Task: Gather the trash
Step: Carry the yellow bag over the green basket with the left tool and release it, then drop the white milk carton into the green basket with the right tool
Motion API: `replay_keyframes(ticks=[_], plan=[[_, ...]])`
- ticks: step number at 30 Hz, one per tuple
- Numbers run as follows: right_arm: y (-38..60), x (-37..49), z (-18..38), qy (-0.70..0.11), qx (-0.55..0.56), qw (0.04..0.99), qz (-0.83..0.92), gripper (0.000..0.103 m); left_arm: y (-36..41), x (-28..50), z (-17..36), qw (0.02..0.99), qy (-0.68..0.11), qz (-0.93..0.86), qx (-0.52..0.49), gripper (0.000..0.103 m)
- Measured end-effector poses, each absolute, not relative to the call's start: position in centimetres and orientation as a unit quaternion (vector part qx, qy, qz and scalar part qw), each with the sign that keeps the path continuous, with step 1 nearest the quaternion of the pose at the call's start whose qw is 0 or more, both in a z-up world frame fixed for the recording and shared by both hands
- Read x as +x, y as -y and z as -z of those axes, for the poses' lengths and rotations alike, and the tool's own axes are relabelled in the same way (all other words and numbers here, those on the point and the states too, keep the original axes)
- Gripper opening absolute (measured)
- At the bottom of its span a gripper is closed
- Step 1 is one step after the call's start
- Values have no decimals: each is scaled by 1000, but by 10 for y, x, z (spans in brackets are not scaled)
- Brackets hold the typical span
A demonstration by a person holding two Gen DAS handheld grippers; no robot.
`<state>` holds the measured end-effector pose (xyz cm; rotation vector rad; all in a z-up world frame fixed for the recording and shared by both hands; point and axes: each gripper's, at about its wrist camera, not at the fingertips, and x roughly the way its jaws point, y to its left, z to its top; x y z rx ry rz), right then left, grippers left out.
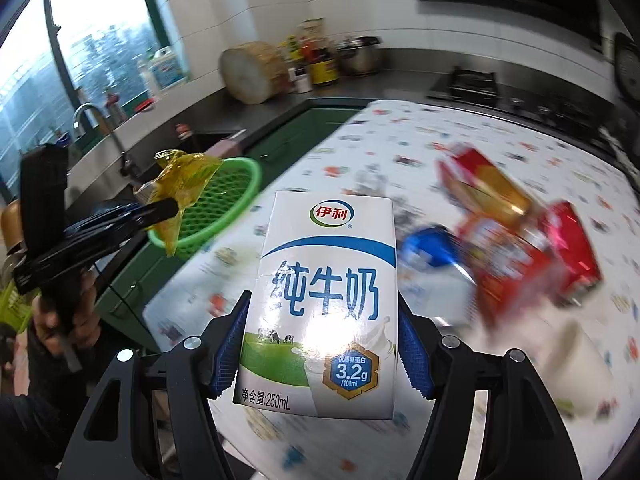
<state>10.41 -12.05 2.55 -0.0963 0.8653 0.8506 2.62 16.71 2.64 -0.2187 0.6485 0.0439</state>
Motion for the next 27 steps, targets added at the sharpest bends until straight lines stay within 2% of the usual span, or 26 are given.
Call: replay_keyframes(ticks=[7,13,15,16,18,20,27], plan=[[52,123,-25,-418,-62,790,-444,64,-267,63,5,910,-366,-125,-148,31],[-3,135,-22,-423,-78,773,-467,64,-300,79,38,885,-405,-167,-161,36],[-20,138,-22,-424,-85,768,-473,64,-309,80,43,881,-408,-169,-171,42],[-25,139,-22,-425,-86,766,-475,64,-313,80,45,878,-410,-175,-174,51],[-39,143,-18,-428,-87,761,-479,64,-317,75,46,879,-405,-179,-177,53],[-55,146,-15,-432,-84,755,-486,64,-321,70,46,878,-402,-184,-182,61],[-98,154,-6,-438,-86,742,-500,64,-333,54,42,881,-388,-193,-192,68]])
